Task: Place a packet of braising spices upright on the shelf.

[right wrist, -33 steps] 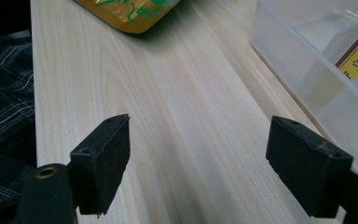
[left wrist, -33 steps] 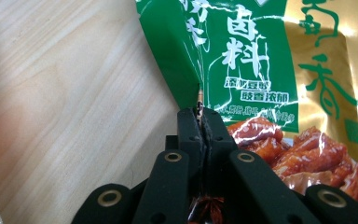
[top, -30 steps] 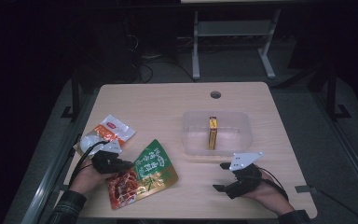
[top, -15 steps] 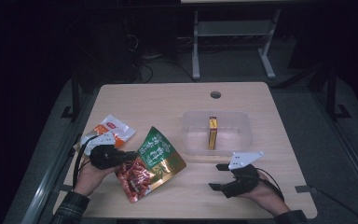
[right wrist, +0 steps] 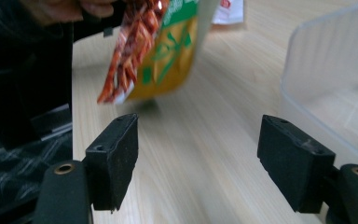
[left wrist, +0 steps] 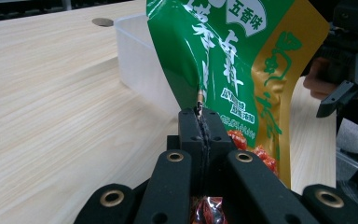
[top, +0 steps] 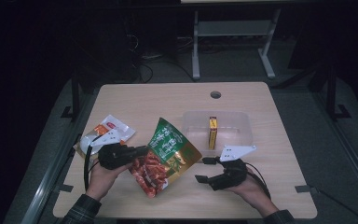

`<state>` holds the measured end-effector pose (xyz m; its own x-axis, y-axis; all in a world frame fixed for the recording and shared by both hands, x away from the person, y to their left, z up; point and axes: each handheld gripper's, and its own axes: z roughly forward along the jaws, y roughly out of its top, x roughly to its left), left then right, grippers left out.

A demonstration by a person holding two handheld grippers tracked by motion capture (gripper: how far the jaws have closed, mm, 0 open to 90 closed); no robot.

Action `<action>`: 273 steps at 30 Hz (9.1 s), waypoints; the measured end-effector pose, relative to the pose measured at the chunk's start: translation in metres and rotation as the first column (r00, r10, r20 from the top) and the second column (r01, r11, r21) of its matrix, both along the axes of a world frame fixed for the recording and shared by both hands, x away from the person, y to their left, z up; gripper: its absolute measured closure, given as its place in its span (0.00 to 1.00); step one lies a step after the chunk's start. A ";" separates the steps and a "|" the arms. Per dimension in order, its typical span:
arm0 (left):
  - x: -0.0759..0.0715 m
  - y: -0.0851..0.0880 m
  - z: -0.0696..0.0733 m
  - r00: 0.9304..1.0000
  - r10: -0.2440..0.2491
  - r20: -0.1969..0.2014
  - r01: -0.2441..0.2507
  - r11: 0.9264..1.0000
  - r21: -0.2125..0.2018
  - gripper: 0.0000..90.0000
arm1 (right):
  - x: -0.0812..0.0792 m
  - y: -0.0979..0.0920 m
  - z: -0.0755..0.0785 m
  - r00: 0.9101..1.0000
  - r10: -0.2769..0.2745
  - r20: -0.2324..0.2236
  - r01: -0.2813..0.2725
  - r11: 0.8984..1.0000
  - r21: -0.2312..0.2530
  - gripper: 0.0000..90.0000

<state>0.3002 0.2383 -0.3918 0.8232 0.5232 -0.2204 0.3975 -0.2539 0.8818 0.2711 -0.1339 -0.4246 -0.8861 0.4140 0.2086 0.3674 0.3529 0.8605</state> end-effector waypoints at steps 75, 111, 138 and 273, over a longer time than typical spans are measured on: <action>-0.024 0.003 -0.034 0.999 -0.041 -0.011 0.042 0.968 0.246 0.24 | -0.005 -0.076 0.046 0.999 -0.029 -0.024 0.031 0.997 0.073 0.99; -0.010 0.006 -0.046 0.992 -0.122 -0.027 0.124 0.939 0.321 0.20 | -0.039 -0.159 0.076 0.954 -0.296 0.050 0.293 0.954 0.065 0.99; -0.010 -0.006 -0.047 0.988 -0.154 -0.029 0.156 0.939 0.307 0.19 | 0.023 -0.146 0.115 0.918 -0.374 0.133 0.364 0.926 0.096 0.99; -0.023 -0.006 -0.049 0.985 -0.168 -0.049 0.175 0.927 0.333 0.19 | 0.017 -0.144 0.024 0.896 -0.438 0.067 0.443 0.888 -0.121 0.38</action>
<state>0.2769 0.2325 -0.4408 0.9042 0.4207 -0.0740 0.3379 -0.5985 0.7264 0.2879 -0.2776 -0.4007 -0.6120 0.7848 0.0975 0.4807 0.2713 0.8338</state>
